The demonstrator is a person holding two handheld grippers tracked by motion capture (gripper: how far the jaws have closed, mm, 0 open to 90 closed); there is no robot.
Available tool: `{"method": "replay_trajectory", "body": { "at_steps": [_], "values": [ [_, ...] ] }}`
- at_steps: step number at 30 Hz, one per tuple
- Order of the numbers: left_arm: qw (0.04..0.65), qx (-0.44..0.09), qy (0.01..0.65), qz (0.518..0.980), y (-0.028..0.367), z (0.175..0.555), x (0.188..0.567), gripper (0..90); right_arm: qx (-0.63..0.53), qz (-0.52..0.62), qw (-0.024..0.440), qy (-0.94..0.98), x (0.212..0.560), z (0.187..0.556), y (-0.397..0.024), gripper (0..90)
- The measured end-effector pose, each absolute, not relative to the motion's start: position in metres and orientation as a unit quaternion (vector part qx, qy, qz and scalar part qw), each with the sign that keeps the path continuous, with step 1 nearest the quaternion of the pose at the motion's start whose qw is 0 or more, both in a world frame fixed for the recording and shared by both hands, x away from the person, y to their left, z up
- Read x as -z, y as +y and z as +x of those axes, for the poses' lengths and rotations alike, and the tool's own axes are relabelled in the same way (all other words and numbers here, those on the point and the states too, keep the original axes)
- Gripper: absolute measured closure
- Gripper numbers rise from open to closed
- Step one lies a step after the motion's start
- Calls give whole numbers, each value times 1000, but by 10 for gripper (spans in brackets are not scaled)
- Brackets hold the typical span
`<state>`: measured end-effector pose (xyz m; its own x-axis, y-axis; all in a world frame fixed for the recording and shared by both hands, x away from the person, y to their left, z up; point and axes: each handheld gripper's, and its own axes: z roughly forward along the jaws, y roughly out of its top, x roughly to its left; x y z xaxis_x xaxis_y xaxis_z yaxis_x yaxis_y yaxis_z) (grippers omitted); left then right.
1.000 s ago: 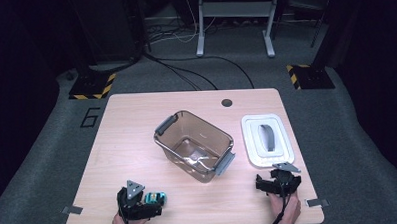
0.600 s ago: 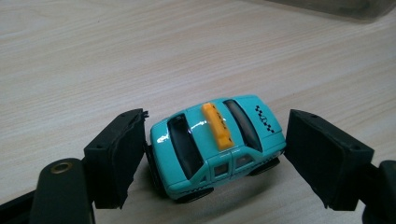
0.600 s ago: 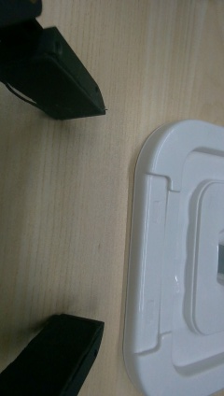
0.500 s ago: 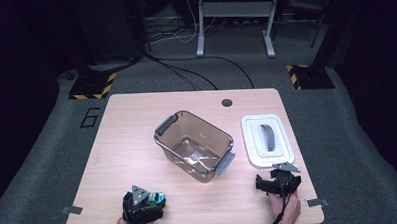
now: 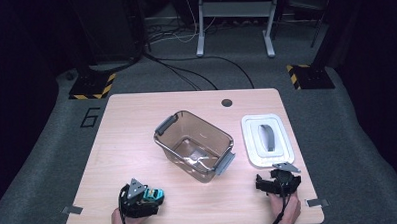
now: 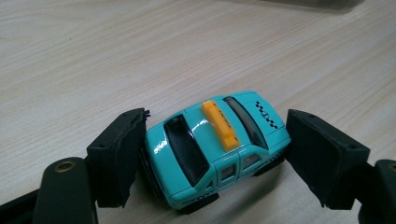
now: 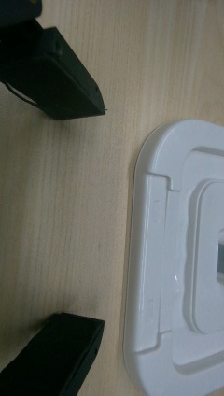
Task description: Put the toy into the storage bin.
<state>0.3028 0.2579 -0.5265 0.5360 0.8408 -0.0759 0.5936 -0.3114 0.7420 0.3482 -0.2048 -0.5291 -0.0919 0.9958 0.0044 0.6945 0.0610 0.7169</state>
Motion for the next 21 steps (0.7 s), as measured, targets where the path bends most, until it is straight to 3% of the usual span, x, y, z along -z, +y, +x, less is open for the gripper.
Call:
{"method": "replay_trajectory", "body": {
  "at_steps": [10, 21],
  "values": [
    [348, -210, 501, 764, 248, 290, 528, 209, -289, 622, 261, 680, 529, 348, -205, 1],
    [376, -170, 454, 790, 261, 305, 527, 222, -289, 621, 262, 680, 529, 348, -205, 4]
  ]
}}
